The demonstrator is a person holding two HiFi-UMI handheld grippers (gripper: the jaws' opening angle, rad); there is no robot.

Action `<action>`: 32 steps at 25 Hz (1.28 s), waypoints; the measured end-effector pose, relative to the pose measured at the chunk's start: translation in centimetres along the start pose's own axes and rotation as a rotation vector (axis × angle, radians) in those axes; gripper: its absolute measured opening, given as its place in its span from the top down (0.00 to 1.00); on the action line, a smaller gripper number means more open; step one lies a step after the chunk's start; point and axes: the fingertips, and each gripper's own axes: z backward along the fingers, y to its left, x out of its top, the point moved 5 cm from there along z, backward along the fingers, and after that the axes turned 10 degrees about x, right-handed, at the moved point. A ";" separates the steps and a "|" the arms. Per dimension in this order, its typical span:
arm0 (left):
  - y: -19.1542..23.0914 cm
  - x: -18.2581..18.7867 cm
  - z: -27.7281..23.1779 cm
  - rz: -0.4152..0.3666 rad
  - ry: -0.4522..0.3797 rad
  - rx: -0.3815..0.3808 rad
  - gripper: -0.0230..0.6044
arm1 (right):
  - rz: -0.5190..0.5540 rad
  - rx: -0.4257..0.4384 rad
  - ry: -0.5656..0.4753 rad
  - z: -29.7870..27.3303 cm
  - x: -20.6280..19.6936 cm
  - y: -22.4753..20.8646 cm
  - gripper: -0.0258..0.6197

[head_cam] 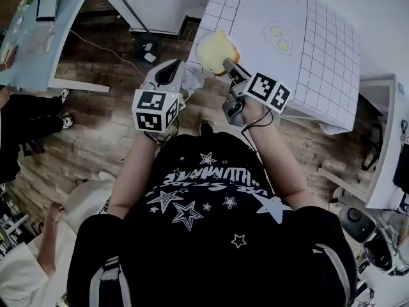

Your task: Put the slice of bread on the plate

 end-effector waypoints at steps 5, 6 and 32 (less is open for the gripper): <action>-0.1 -0.3 -1.1 0.009 0.019 0.029 0.95 | 0.010 -0.034 0.042 -0.8 0.9 -1.9 0.81; -0.1 -0.4 -1.4 0.011 0.024 0.034 0.95 | 0.004 -0.044 0.051 -0.8 1.1 -2.5 0.81; -1.7 -1.3 0.5 -0.020 0.024 0.055 0.95 | 0.245 -0.299 0.209 1.4 0.8 -6.6 0.67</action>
